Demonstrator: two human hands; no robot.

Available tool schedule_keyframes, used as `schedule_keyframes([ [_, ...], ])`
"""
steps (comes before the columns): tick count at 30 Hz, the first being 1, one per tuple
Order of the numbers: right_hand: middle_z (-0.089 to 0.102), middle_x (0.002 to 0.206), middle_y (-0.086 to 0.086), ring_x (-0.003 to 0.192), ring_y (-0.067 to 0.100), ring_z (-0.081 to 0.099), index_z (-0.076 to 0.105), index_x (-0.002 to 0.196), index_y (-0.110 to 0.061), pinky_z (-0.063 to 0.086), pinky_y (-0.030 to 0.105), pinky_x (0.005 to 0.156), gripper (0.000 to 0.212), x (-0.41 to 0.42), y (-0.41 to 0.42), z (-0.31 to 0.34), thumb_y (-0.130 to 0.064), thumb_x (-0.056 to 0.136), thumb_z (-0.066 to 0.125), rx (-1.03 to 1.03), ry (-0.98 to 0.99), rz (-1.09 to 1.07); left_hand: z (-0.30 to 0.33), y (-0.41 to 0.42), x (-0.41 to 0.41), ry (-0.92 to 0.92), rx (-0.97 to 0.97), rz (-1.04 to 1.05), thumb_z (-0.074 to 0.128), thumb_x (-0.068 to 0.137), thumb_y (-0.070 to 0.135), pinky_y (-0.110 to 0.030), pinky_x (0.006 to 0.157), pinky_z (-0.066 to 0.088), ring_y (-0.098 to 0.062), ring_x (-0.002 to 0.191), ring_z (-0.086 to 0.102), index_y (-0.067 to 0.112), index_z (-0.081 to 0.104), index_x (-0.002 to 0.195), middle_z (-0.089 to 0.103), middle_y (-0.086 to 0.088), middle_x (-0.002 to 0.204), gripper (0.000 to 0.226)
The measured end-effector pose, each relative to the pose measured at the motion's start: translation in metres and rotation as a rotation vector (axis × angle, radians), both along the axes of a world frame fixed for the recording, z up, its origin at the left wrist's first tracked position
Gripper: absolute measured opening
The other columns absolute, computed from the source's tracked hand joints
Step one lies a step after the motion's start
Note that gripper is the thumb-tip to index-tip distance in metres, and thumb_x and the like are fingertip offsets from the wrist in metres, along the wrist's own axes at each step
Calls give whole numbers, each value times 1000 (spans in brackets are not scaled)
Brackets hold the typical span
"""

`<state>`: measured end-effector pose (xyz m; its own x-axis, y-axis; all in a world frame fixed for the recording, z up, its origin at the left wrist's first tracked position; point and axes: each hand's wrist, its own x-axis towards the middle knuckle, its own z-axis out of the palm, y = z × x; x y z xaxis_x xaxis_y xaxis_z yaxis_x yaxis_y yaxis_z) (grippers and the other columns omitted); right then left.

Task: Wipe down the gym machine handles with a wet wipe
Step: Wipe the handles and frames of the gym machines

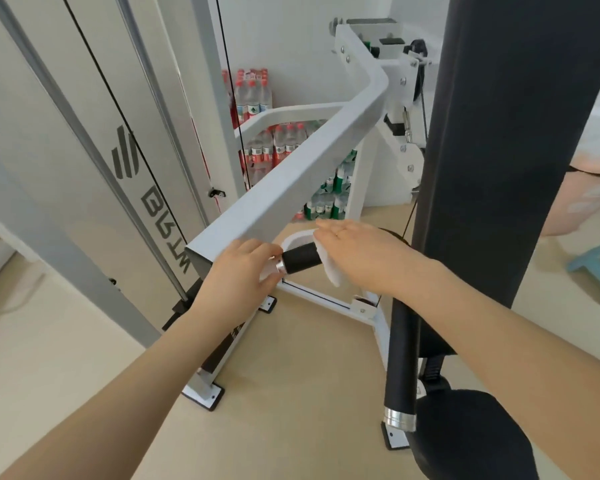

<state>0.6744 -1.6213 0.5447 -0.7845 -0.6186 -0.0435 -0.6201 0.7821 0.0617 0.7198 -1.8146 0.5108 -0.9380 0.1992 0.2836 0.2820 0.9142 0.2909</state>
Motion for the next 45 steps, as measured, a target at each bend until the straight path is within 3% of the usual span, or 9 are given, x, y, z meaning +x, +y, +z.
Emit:
schedule_keyframes([
  [4, 67, 83, 5, 75, 20, 64, 63, 92, -10, 44, 27, 65, 20, 11, -49, -30, -16, 73, 69, 111, 218, 58, -10, -10, -8, 59, -7, -70, 74, 74, 17, -41, 71, 50, -35, 81, 59, 7, 69, 91, 68, -9, 80, 20],
  [7, 67, 81, 4, 78, 21, 66, 65, 93, -10, 48, 33, 86, 21, 15, -50, -36, -16, 80, 49, 41, 245, 19, -13, -13, -13, 85, -22, -83, 74, 67, 20, -36, 60, 52, -33, 67, 59, 6, 69, 78, 65, -7, 65, 19],
  [11, 52, 131, 16, 131, 28, 40, 42, 130, -3, 7, 49, 115, 47, 12, -22, -26, -5, 84, 48, 205, 348, -180, -14, -12, -15, 111, -45, -117, 84, 59, 11, -34, 61, 52, -33, 66, 60, 4, 70, 79, 65, -9, 65, 26],
  [17, 68, 72, 7, 81, 24, 67, 66, 78, -10, 48, 39, 96, 21, 20, -71, -48, -15, 65, 51, 181, 314, -159, -25, -15, -19, 141, -14, -131, 51, 77, 24, -42, 56, 51, -30, 60, 57, 5, 66, 72, 60, -7, 60, 25],
  [22, 52, 131, 14, 137, 30, 31, 39, 132, -5, 7, 53, 114, 47, 19, -36, -33, -12, 86, 45, 323, 411, -337, -25, -14, -14, 174, -30, -118, 79, 63, 12, -36, 58, 51, -33, 64, 58, 3, 70, 79, 63, -10, 63, 21],
  [27, 71, 84, 6, 97, 23, 64, 66, 88, -12, 44, 40, 101, 30, 24, -78, -46, -24, 61, 72, 225, 351, -230, -27, -14, -18, 217, 2, -115, 60, 71, 20, -38, 54, 51, -31, 59, 55, 5, 67, 70, 58, -7, 57, 16],
  [35, 54, 125, 9, 124, 27, 42, 43, 121, -10, 16, 48, 114, 43, 15, -1, -7, -13, 81, 57, 194, 290, -487, -27, -13, -17, 229, -81, -98, 84, 62, 13, -35, 57, 51, -32, 63, 58, 3, 70, 80, 63, -9, 63, 25],
  [40, 46, 132, 16, 128, 32, 35, 36, 127, -4, 8, 46, 116, 47, 19, -56, -16, -12, 84, 51, 175, 179, -236, -29, -10, -15, 239, -73, -80, 86, 58, 11, -34, 57, 52, -32, 62, 59, 4, 69, 76, 62, -8, 61, 26],
  [45, 21, 152, 15, 143, 31, 7, 4, 146, -6, -5, 49, 116, 100, 30, -55, -19, -59, 77, 54, 165, 102, -117, -29, -9, -13, 228, -66, -56, 85, 60, 11, -35, 56, 52, -33, 63, 59, 4, 70, 78, 62, -8, 61, 25],
])
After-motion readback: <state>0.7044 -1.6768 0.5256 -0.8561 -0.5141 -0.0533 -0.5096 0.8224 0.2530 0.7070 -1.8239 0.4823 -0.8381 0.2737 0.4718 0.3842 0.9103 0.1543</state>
